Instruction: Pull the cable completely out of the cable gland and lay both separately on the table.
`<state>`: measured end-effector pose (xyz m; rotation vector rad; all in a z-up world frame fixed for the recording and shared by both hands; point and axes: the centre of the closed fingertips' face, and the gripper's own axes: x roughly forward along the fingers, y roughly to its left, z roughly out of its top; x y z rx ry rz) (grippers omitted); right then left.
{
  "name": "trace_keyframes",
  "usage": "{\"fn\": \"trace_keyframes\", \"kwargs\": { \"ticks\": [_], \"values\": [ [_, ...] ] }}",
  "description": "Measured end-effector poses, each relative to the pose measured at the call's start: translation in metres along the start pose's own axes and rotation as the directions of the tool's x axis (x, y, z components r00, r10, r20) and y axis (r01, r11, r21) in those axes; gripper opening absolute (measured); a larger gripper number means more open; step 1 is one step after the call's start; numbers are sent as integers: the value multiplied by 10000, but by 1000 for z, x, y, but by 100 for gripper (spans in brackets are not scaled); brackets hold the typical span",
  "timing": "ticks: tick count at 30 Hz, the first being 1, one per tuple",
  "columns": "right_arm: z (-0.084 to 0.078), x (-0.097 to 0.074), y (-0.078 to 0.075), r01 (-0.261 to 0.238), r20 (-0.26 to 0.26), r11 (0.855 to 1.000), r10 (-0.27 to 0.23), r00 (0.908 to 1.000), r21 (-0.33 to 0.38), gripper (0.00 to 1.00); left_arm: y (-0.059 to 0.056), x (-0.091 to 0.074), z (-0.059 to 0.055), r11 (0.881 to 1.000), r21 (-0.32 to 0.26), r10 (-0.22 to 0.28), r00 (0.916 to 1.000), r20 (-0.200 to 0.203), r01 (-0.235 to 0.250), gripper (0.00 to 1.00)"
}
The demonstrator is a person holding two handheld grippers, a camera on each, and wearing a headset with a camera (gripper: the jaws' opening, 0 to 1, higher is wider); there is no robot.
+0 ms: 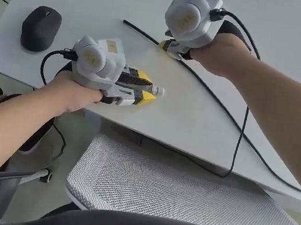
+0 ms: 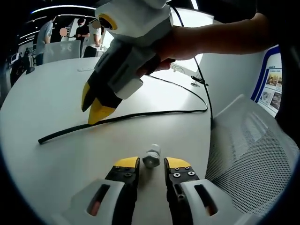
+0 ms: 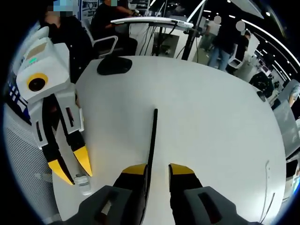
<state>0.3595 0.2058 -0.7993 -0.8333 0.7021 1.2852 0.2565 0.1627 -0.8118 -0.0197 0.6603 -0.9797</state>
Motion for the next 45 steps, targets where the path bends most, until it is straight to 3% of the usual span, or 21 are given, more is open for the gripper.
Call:
{"fn": "trace_keyframes", "kwargs": {
  "ticks": [5, 8, 16, 29, 33, 38, 43, 45],
  "values": [
    [1, -17, -4, 137, 353, 9999, -140, 9993, 100, 17, 1, -1, 3, 9999, -49, 91, 9999, 90, -91, 25],
    [3, -27, -5, 143, 638, 9986, -175, 9978, 505, 20, -1, -1, 4, 9999, -59, 86, 9999, 84, -85, 26],
    [10, -57, -4, 435, 1197, 9977, -495, 9916, 526, 26, -2, -5, 8, 9988, -275, 421, 9989, 212, -415, 33],
    [-8, -127, 2, 672, 1959, 9943, -825, 9772, 831, 33, -10, -25, 20, 9904, -765, 1187, 9918, 482, -1148, 44],
    [-14, -148, 2, 693, 2507, 9901, -982, 9631, 1217, 37, -18, -29, 23, 9870, -939, 1353, 9898, 452, -1306, 45],
    [-24, -180, 10, 641, 3077, 9832, -1150, 9445, 1708, 42, -25, -40, 39, 9788, -1260, 1729, 9812, 853, -1615, 51],
    [-39, -219, 18, 353, 3917, 9598, -1470, 9083, 2784, 50, -32, -49, 46, 9736, -1303, 2001, 9752, 940, -1872, 58],
    [-47, -230, 21, 218, 4053, 9509, -1523, 9014, 3088, 53, -35, -53, 49, 9726, -1281, 2065, 9741, 922, -1941, 59]
  ]
}}
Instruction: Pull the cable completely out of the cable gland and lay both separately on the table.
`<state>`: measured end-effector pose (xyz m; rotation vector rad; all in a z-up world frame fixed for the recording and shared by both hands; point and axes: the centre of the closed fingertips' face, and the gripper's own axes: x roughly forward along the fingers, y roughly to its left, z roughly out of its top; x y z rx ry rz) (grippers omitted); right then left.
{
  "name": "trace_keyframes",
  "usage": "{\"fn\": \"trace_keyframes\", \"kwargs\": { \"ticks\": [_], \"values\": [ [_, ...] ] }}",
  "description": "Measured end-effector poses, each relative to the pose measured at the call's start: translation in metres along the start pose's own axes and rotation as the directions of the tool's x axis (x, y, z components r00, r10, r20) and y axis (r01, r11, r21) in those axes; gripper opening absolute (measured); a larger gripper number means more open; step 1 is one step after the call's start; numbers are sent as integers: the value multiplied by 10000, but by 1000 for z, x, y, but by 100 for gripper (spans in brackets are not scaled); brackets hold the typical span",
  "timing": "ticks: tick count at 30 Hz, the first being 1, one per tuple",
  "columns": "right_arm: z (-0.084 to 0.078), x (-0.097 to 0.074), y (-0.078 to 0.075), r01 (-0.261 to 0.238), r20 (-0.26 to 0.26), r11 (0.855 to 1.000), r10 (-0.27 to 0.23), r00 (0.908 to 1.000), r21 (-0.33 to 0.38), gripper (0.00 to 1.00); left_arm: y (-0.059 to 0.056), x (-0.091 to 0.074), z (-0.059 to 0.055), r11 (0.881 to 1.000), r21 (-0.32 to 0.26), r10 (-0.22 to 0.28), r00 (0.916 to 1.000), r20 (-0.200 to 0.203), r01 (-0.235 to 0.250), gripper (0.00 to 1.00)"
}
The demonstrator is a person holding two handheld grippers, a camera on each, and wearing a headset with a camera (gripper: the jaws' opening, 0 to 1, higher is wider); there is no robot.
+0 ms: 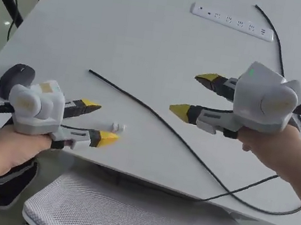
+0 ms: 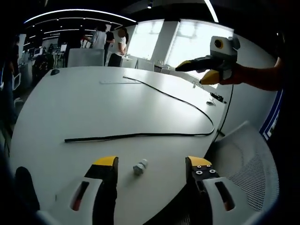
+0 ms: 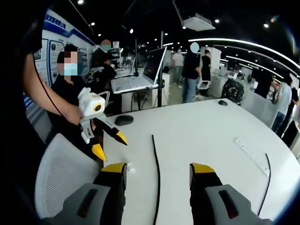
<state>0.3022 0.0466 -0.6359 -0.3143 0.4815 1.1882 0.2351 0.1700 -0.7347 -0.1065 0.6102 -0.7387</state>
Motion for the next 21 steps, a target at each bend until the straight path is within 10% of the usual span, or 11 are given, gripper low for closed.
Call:
{"fn": "trace_keyframes", "kwargs": {
  "ticks": [11, 21],
  "values": [
    [-51, -66, 6, 623, 703, 9791, -772, 9945, 1934, 64, -7, -16, 18, 9997, 122, 232, 9995, 195, -234, 67],
    [-80, -90, 19, 906, 999, 9575, -1220, 9875, 2738, 76, -17, -28, 23, 9986, 362, 374, 9988, 308, -385, 78]
  ]
}}
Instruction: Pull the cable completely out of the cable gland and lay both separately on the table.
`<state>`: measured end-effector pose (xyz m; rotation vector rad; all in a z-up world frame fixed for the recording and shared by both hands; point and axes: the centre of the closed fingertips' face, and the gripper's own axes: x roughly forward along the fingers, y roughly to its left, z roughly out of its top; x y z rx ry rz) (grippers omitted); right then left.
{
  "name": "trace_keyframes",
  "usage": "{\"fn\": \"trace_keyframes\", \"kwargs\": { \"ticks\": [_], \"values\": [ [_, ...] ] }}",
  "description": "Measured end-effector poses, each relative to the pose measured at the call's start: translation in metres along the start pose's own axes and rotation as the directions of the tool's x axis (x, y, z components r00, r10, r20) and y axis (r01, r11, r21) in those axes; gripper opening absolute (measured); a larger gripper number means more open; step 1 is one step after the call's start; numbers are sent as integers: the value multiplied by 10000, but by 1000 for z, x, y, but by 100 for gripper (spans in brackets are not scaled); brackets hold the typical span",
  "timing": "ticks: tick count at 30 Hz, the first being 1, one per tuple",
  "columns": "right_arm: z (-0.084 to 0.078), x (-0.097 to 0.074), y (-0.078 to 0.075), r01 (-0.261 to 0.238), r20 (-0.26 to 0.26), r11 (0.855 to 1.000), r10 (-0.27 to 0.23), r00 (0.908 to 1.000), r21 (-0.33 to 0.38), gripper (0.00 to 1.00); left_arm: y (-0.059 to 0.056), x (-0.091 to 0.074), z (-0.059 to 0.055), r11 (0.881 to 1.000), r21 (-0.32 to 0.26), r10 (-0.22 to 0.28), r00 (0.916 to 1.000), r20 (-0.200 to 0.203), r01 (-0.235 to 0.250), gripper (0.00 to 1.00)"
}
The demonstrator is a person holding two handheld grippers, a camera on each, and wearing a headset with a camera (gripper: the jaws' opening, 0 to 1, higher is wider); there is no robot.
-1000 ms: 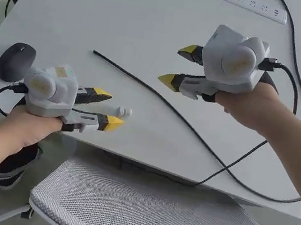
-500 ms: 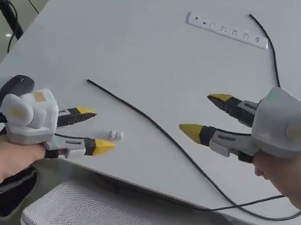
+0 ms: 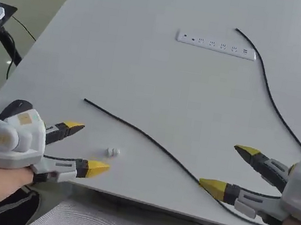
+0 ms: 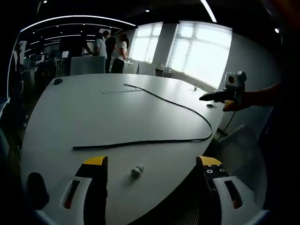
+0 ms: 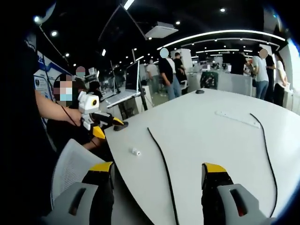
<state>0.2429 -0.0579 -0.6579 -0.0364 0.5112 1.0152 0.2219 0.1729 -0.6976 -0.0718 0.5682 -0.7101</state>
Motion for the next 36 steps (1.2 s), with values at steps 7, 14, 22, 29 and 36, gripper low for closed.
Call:
{"fn": "trace_keyframes", "kwargs": {
  "ticks": [7, 14, 22, 29, 36],
  "values": [
    [-22, -8, -3, -53, -122, 9998, 56, 9999, 186, 87, -4, -8, -7, 9996, 157, 223, 9997, -62, -222, 89],
    [-27, -8, 1, -315, 51, 9984, 313, 9995, 460, 99, -5, -9, -12, 9995, 68, 316, 9994, -170, -315, 99],
    [-34, -8, 0, -249, -323, 9992, 259, 9991, 320, 99, -3, -8, -11, 9995, 32, 313, 9991, -293, -312, 99],
    [-35, -6, 3, -337, -433, 9991, 348, 9985, 258, 99, -4, -8, -13, 9995, 25, 300, 9989, -371, -299, 99],
    [-40, -5, 6, -427, -632, 9989, 440, 9970, 213, 99, -2, -8, -8, 9993, -24, 360, 9990, -253, -361, 98]
  ]
}}
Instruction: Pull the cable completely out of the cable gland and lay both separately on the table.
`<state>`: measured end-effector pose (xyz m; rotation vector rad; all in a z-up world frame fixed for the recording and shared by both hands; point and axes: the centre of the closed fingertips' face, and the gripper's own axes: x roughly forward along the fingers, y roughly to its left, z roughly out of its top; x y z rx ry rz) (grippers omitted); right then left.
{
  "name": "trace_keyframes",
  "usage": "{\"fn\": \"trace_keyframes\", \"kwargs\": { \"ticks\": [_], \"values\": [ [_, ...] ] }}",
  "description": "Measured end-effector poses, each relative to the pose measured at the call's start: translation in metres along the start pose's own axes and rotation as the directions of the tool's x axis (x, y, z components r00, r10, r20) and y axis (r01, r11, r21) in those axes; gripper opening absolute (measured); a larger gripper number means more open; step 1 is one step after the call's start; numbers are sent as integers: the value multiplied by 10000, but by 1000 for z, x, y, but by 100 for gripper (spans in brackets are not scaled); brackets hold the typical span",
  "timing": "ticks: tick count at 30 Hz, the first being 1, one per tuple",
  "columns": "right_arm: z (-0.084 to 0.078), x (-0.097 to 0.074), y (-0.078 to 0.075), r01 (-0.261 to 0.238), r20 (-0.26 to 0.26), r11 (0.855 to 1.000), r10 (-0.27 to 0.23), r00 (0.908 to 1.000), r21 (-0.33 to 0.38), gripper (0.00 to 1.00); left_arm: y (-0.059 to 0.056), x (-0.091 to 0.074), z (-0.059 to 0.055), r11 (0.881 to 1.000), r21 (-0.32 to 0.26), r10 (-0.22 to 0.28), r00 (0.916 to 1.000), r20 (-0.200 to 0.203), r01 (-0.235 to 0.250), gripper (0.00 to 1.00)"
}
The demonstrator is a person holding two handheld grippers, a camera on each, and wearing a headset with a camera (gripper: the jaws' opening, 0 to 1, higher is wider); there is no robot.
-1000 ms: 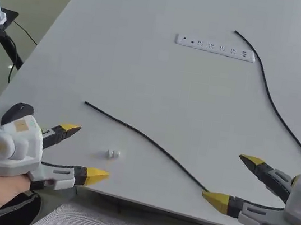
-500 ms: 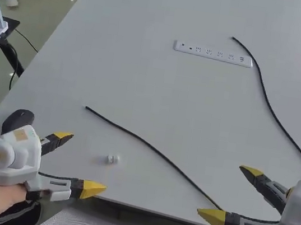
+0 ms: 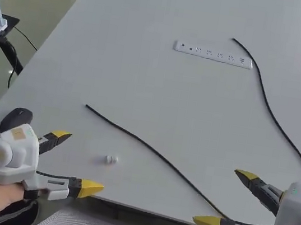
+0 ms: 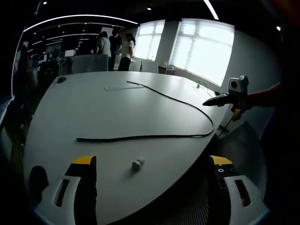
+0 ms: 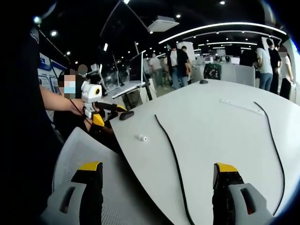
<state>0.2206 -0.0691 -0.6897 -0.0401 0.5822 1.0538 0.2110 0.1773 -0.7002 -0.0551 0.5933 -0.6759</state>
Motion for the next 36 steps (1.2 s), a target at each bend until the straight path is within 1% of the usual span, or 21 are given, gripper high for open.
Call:
{"fn": "trace_keyframes", "kwargs": {
  "ticks": [5, 9, 12, 15, 23, 29, 33, 36],
  "values": [
    [1, -1, -1, 20, -2, 9999, -20, 10000, 99, 99, 0, 1, 4, 10000, -11, 37, 9999, 111, -37, 98],
    [2, -1, -2, 39, 35, 9999, -40, 10000, 164, 99, 3, 2, 3, 10000, -34, 61, 9999, 113, -60, 99],
    [0, 0, -2, 19, -19, 9998, -19, 10000, 182, 99, 4, 2, 1, 10000, -44, 47, 10000, 27, -47, 99],
    [-2, 0, -2, -15, -44, 9998, 16, 10000, 222, 99, 5, 3, 3, 10000, -46, 41, 10000, 71, -41, 99],
    [-7, 1, -4, 22, -265, 9998, -17, 9996, 185, 99, 7, 7, 1, 10000, -12, -37, 10000, -9, 37, 98],
    [-7, 1, -7, 73, -299, 9998, -68, 9995, 182, 99, 9, 9, 2, 10000, -16, -60, 10000, -11, 60, 98],
    [-7, 3, -6, 33, -354, 9999, -27, 9994, 168, 99, 11, 10, 2, 10000, -15, 13, 10000, 37, -12, 99],
    [-8, 3, -5, 2, -399, 9999, 2, 9992, 105, 99, 11, 9, 2, 10000, -45, 14, 10000, 36, -13, 98]
  ]
}}
